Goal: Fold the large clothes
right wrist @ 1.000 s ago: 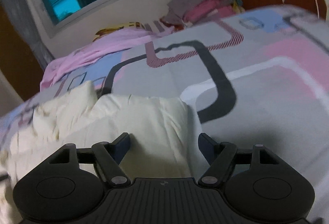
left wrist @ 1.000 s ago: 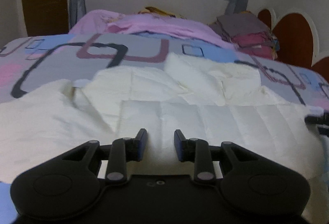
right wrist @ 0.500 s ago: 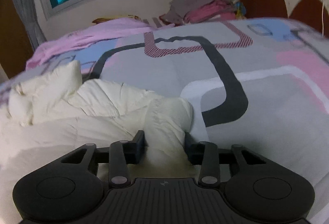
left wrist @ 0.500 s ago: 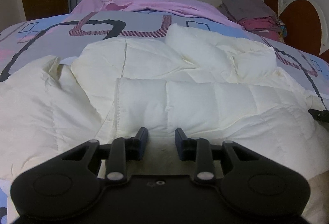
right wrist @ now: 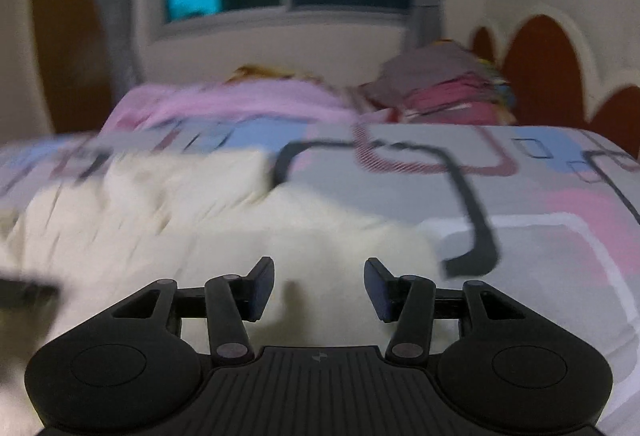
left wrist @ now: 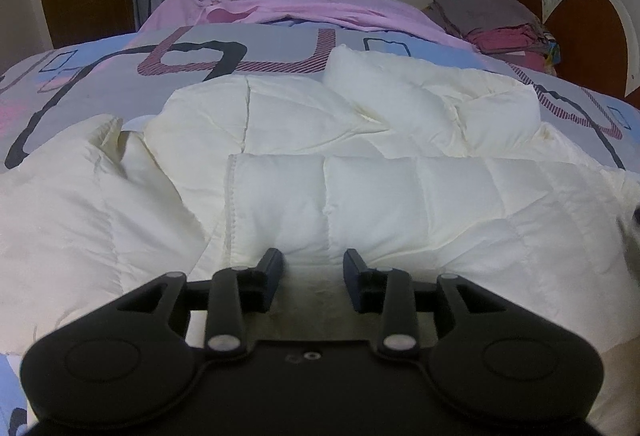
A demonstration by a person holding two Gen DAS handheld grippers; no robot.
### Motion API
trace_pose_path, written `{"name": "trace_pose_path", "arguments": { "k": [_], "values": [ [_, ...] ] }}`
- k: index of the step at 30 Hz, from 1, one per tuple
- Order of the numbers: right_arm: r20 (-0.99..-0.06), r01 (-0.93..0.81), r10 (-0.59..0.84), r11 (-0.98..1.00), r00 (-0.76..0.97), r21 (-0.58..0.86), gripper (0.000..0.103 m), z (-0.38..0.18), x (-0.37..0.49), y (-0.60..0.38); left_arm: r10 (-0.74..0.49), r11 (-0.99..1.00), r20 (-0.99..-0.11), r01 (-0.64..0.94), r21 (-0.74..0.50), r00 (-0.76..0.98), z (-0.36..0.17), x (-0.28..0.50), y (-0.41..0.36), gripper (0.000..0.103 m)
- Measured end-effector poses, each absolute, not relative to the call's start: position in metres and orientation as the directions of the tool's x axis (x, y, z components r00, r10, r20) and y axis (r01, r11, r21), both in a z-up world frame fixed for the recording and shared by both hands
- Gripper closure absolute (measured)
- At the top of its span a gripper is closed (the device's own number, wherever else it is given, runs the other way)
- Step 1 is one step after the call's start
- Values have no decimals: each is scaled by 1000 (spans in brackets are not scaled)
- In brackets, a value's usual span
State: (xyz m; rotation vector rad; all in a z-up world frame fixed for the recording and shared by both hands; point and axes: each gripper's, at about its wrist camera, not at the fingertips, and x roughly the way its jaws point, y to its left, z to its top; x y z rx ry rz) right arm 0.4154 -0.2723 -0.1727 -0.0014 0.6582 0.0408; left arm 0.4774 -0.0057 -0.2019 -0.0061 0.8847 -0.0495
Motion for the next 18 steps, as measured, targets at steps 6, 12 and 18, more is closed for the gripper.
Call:
{"name": "trace_pose_path", "arguments": {
  "k": [6, 12, 18],
  "values": [
    [-679, -26, 10, 1000, 734, -14, 53, -209, 418, -263, -31, 999, -783, 44, -5, 621, -198, 475, -2, 52],
    [-713, -28, -19, 998, 701, -55, 51, -202, 426, -257, -21, 1000, -798, -1, -27, 602, -181, 460, 22, 31],
    [-675, -83, 84, 996, 733, 33, 51, -168, 418, -221, -11, 996, -787, -60, -61, 617, -163, 439, 67, 31]
  ]
}}
